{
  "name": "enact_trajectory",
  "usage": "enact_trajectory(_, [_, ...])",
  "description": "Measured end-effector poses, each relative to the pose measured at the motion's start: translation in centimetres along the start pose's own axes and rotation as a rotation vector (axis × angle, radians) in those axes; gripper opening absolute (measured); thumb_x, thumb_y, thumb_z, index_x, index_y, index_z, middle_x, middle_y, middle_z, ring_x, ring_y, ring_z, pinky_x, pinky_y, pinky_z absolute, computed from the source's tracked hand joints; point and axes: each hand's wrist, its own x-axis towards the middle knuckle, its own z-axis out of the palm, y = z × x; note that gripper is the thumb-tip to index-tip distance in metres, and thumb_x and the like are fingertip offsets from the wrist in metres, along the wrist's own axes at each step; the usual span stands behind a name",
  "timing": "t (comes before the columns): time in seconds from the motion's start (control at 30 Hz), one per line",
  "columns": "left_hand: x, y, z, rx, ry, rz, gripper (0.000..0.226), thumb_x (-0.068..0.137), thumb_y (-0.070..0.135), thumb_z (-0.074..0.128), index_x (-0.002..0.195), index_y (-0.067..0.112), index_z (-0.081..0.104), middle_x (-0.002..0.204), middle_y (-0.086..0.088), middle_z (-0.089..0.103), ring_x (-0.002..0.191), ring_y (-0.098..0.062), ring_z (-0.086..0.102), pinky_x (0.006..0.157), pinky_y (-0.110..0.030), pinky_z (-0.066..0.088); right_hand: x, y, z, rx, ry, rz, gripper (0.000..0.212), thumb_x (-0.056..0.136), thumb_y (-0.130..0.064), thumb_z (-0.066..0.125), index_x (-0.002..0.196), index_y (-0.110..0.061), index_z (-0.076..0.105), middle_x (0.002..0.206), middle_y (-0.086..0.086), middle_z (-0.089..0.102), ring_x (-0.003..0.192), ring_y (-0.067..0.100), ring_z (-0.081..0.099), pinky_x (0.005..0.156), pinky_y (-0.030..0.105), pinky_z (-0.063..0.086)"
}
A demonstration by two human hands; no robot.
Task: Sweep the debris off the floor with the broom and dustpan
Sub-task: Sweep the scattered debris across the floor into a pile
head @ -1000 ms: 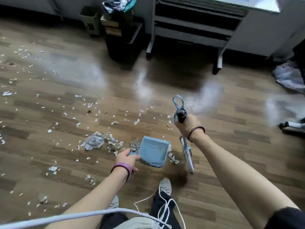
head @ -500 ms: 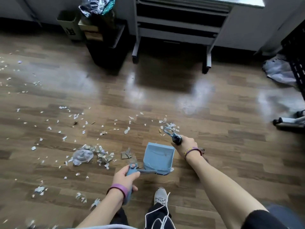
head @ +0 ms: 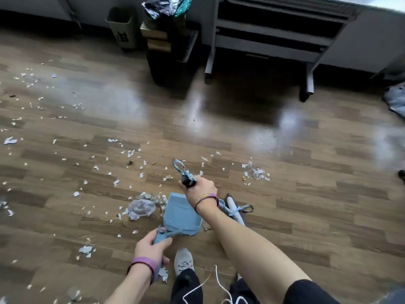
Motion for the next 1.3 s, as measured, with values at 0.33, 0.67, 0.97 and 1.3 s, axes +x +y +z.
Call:
enact_trajectory(0.33, [1.5,3.5,-9.1,-0.129,0.304,-0.039,0.044,0.077,-0.006,0.060,0.118,0.011,0.064,0.079,-0.013,0.061,0.022,-0.012,0.046,0.046,-0.024,0.043,0.6,-12.8,0.6,0.266,0.029,-0.077,0.040,0.086,-0.047,0.056,0.095,-0.010,0.067,0.102,0.017,0.068,0.099,0.034,0.060,0.078,0.032,0.044])
enact_trajectory(0.67, [2.0,8.9,-5.9,-0.156,0.295,0.021,0.043,0.076,-0.004,0.059,0.115,0.012,0.067,0.071,-0.008,0.062,0.029,-0.019,0.050,0.030,-0.016,0.039,3.3,-9.9,-8.7,0.368,0.163,-0.054,0.029,0.074,-0.046,0.063,0.068,-0.018,0.060,0.085,0.014,0.070,0.081,0.034,0.066,0.079,0.042,0.055])
enact_trajectory(0.97, [1.1,14.8,9.0,-0.166,0.134,0.054,0.027,0.077,-0.004,0.062,0.103,0.005,0.067,0.076,-0.012,0.060,0.024,-0.014,0.047,0.034,-0.016,0.041,9.1,0.7,-22.8,0.126,0.238,-0.033,0.031,0.085,-0.040,0.055,0.093,-0.013,0.066,0.099,0.016,0.068,0.095,0.037,0.061,0.074,0.030,0.042])
enact_trajectory(1.3, [0.3,19.3,28.2,-0.105,-0.030,0.037,0.022,0.085,0.014,0.066,0.108,0.013,0.063,0.073,-0.006,0.061,0.035,-0.011,0.054,0.046,-0.021,0.046,19.2,16.1,-37.7,-0.001,0.152,0.032,0.040,0.085,-0.046,0.061,0.110,-0.015,0.059,0.110,0.016,0.066,0.103,0.036,0.059,0.079,0.033,0.043])
